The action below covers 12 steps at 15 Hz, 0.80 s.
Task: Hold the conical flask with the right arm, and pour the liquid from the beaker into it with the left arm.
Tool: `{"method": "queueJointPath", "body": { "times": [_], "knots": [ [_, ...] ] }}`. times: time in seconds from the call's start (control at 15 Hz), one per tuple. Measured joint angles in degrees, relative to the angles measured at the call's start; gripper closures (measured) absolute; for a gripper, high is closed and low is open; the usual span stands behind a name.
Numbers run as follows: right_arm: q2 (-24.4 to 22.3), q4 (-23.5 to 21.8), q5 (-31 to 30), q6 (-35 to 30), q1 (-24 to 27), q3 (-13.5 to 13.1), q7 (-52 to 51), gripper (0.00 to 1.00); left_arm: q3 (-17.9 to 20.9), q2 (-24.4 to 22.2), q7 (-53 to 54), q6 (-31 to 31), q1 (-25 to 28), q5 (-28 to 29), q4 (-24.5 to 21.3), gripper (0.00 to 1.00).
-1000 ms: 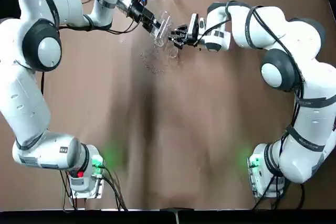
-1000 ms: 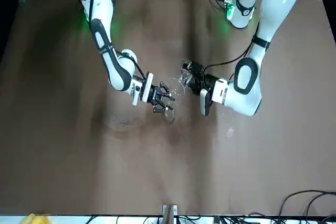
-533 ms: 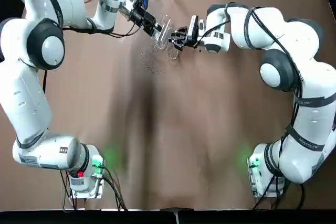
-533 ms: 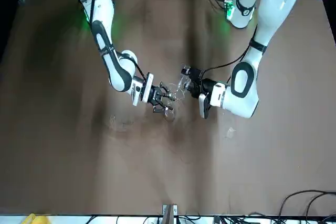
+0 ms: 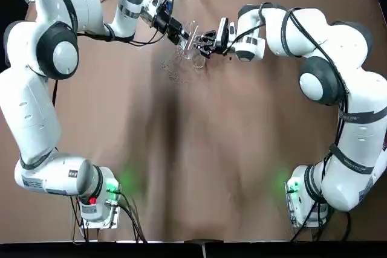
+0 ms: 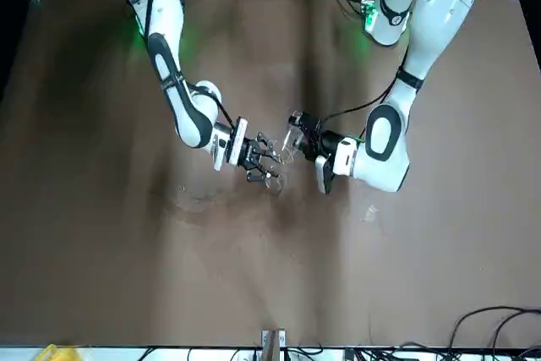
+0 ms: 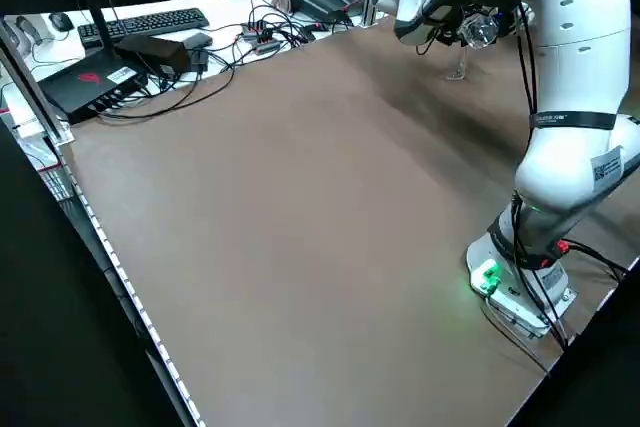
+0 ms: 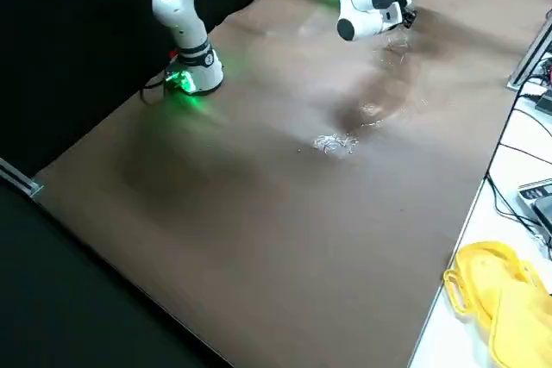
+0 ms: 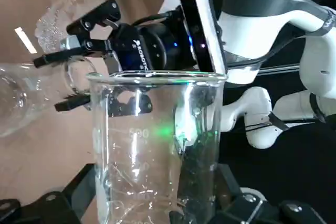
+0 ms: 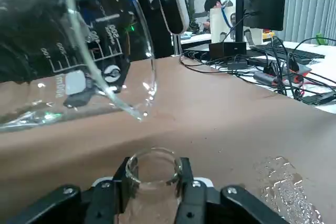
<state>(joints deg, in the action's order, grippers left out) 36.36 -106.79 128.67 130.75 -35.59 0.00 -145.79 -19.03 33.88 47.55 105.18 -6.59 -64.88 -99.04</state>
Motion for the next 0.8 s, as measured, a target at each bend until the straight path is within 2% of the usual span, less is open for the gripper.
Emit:
{"method": "queueJointPath", "body": {
  "times": [0.8],
  "knots": [
    [0.0, 0.0, 0.1, 0.0, -0.1, 0.0, -0.2, 0.61, 0.1, 1.4, -3.7, 1.6, -1.4, 0.0, 1.0, 0.04]
  ]
}}
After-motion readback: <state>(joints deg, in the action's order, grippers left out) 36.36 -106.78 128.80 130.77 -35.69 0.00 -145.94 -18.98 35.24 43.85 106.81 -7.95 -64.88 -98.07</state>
